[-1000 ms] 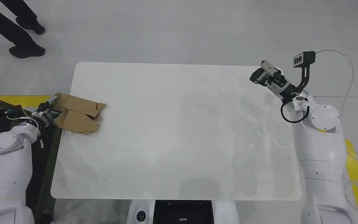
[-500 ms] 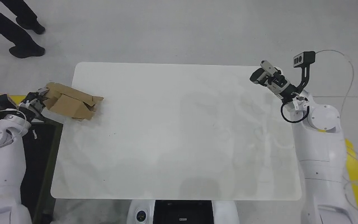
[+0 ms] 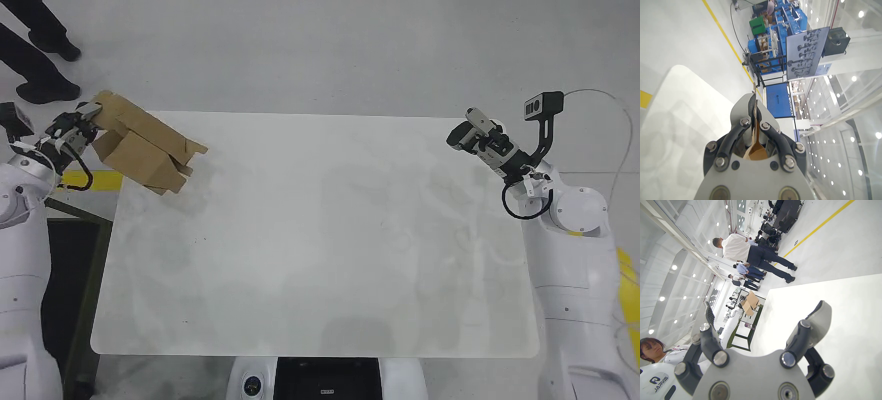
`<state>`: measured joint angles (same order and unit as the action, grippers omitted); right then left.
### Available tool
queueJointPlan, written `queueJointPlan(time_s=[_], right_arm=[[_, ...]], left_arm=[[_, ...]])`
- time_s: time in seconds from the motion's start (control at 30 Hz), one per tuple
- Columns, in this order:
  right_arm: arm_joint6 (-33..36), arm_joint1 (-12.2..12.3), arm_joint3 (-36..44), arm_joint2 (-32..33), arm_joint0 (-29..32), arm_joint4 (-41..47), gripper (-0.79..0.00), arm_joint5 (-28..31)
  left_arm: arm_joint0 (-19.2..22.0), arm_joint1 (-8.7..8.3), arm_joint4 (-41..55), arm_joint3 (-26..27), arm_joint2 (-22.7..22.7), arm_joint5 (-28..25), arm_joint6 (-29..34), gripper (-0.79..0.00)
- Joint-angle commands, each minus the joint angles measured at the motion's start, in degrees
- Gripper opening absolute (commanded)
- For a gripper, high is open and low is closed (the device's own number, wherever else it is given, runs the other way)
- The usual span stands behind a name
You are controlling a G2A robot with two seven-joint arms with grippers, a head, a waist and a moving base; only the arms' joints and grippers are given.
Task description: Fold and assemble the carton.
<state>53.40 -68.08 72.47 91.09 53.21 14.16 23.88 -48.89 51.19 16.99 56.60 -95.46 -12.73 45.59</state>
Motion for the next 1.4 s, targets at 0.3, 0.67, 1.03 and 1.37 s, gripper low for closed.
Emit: queueJointPlan(time_s=[0.3, 0.67, 1.03, 1.37], right_arm=[[0.00, 0.00, 0.00, 0.00, 0.00, 0.00, 0.000, 0.00], [0.00, 0.00, 0.00, 0.00, 0.00, 0.00, 0.000, 0.00], [5.48, -0.01, -0.18, -3.19, -1.15, 3.49, 0.000, -1.68], [12.47, -1.81, -7.41, -15.11, -10.21, 7.31, 0.000, -1.38]], left_arm=[[5.06, 2.25, -2.81, 6.23, 13.16, -2.00, 6.05, -0.785], [13.14, 5.44, -1.11, 3.32, 24.94, -3.84, 9.77, -0.785], [17.83, 8.42, 3.19, 1.30, 32.55, -4.91, 12.90, -0.785], [21.05, 10.97, 8.60, 0.30, 37.14, -4.10, 14.69, -0.785]])
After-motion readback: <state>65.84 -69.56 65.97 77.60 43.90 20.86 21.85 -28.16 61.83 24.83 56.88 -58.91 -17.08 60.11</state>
